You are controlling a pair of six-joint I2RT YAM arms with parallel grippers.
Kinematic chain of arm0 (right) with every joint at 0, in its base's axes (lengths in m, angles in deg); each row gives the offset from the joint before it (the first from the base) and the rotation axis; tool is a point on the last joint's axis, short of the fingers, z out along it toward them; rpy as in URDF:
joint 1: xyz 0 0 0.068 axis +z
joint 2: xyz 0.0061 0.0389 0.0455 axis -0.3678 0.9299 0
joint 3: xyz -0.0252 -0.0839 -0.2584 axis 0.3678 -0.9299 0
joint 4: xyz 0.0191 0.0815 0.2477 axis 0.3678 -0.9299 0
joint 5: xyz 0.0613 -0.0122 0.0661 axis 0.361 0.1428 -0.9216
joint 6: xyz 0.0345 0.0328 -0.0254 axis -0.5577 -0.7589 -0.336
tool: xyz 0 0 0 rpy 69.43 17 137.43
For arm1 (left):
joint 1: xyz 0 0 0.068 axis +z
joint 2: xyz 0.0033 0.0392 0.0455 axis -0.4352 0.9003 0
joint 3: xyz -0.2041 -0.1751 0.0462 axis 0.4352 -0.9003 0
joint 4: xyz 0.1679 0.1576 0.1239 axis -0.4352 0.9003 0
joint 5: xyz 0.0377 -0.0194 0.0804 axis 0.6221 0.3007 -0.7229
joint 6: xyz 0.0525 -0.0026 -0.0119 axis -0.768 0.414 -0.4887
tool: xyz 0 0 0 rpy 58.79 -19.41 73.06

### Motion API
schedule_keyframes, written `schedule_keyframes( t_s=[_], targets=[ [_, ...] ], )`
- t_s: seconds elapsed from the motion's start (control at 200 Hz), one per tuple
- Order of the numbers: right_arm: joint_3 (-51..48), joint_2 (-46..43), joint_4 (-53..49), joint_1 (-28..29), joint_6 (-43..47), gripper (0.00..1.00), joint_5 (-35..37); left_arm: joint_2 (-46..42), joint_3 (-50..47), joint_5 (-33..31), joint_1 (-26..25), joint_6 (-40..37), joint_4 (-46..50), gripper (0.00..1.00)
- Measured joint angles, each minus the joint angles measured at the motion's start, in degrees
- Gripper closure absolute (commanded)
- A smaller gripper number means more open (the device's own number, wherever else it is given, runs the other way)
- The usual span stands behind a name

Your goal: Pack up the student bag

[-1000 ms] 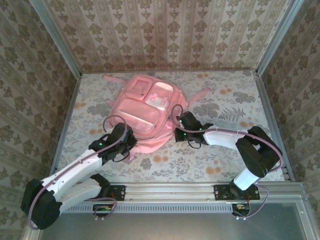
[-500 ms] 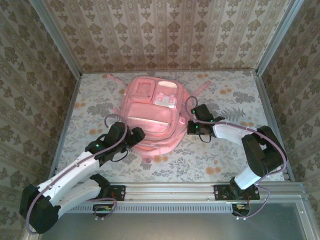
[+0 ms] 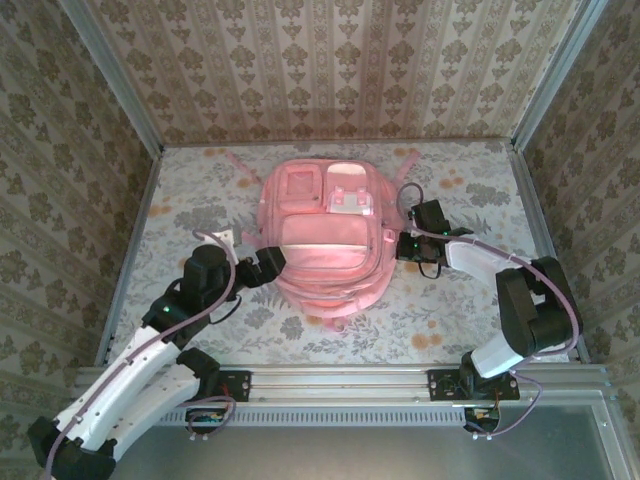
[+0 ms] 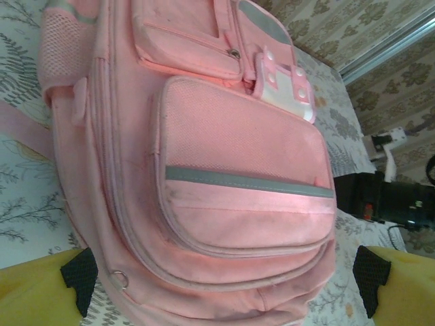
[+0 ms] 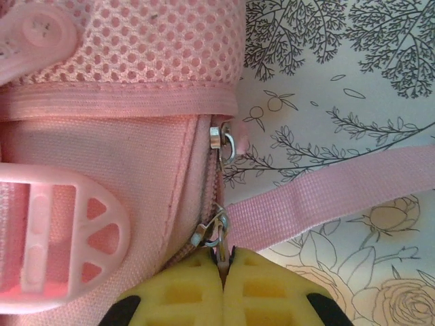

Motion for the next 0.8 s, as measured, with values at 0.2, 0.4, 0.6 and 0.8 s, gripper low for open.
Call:
schedule_keyframes(
  t_s=[0.2, 0.4, 0.6, 0.8],
  targets=[
    [-3.50, -3.32, 0.37, -0.63, -0.22, 0.37, 0.96, 0.66, 1.40, 0.28, 3.21, -2.05, 2.95, 0.00],
    [-4.57, -11.13, -0.55, -1.29, -0.39, 0.00, 6.69, 5.57, 6.62, -3.13, 7.21, -6.73, 5.51, 0.00],
    [-4.68, -29.20, 0.33, -0.90, 0.07, 0.00, 10.56, 6.40, 4.28, -3.65, 9.18, -21.16, -4.90, 0.00],
    [-10.19, -43.95, 9.97, -0.85, 1.27, 0.00, 18.93, 8.39, -9.62, -11.21, 13.79, -32.41, -27.89, 0.00]
  ],
)
